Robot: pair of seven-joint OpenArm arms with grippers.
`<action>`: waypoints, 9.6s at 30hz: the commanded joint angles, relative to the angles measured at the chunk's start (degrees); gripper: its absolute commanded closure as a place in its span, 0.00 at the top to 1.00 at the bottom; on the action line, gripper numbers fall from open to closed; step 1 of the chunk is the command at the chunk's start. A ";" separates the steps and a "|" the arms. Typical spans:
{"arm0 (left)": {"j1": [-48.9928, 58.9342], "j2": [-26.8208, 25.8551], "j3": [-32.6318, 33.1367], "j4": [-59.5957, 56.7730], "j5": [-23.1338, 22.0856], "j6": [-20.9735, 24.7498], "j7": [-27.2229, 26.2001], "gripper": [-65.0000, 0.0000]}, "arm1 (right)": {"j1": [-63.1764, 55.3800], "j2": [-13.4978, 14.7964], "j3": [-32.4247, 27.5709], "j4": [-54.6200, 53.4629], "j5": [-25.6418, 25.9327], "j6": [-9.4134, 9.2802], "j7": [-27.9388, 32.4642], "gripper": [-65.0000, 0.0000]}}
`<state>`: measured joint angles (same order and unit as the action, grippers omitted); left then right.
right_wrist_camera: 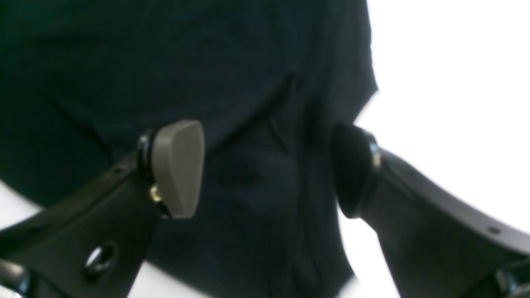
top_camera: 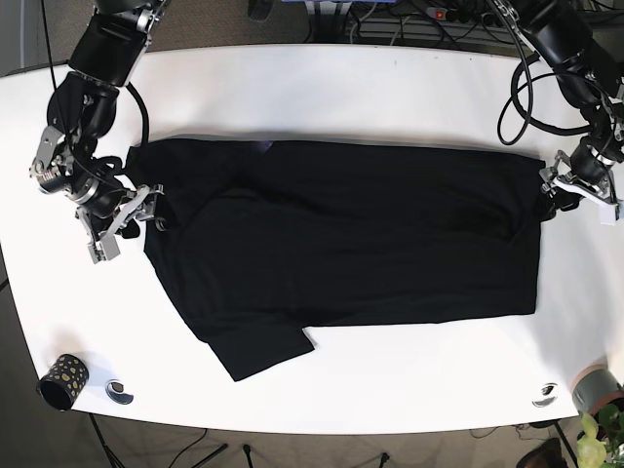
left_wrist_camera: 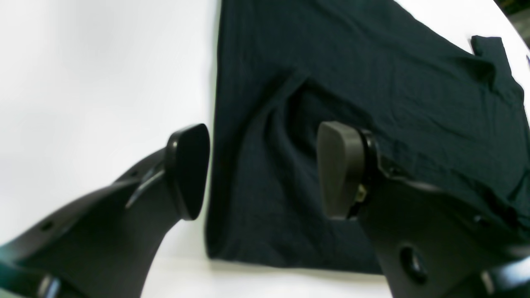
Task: Fold the T-shirt properly
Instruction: 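Release, regrasp the shoulder edge with both grippers and drag it taut, then move both grippers to the hem side and grasp the hem, then lift the hem with both grippers and fold it over toward the collar, then release the hem and regrasp the folded strip edge with both grippers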
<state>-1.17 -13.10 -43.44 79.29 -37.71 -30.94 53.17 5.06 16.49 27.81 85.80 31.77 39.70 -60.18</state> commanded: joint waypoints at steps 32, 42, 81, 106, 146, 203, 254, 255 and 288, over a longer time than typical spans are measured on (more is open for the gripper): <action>10.27 -6.55 17.02 1.64 18.86 -0.40 -19.98 0.59 | -10.38 -0.89 0.63 1.89 -9.66 0.30 7.92 0.67; 8.42 -7.34 17.20 -2.14 18.59 -0.58 -19.89 0.44 | -10.20 -1.50 0.63 1.89 -9.66 0.30 7.92 0.65; 26.80 -8.48 4.10 3.92 18.68 -9.06 -19.54 0.15 | -34.20 -8.01 4.85 18.77 -9.40 0.30 7.83 0.22; 20.91 -9.53 4.28 15.26 10.15 -9.06 -10.40 0.46 | -25.85 -8.01 4.41 26.77 -9.04 0.30 5.72 0.60; 3.59 -6.11 4.19 8.76 24.40 -9.06 -10.31 0.45 | 21.80 -6.07 -6.93 -30.72 -28.65 0.30 21.46 0.59; -24.02 -9.18 16.23 -35.90 25.54 4.43 -15.94 0.22 | 22.15 -10.12 -6.93 -36.26 -28.65 0.30 27.26 0.10; -6.70 -2.68 1.37 6.91 25.36 -9.06 -1.78 0.00 | -6.51 -10.12 -6.67 22.29 -27.94 0.30 11.88 0.00; -6.08 -2.68 0.85 7.70 25.36 -9.06 -1.78 0.00 | -7.48 -10.03 -6.67 23.34 -27.94 0.30 11.88 0.00; 9.56 -1.71 0.94 10.87 25.45 -9.06 -1.78 0.58 | -24.18 -10.47 -6.32 26.68 -27.94 0.30 11.88 0.63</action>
<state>8.95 -13.72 -43.13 89.27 -11.46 -40.27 52.56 -18.79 5.56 21.17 111.31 3.22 40.07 -49.21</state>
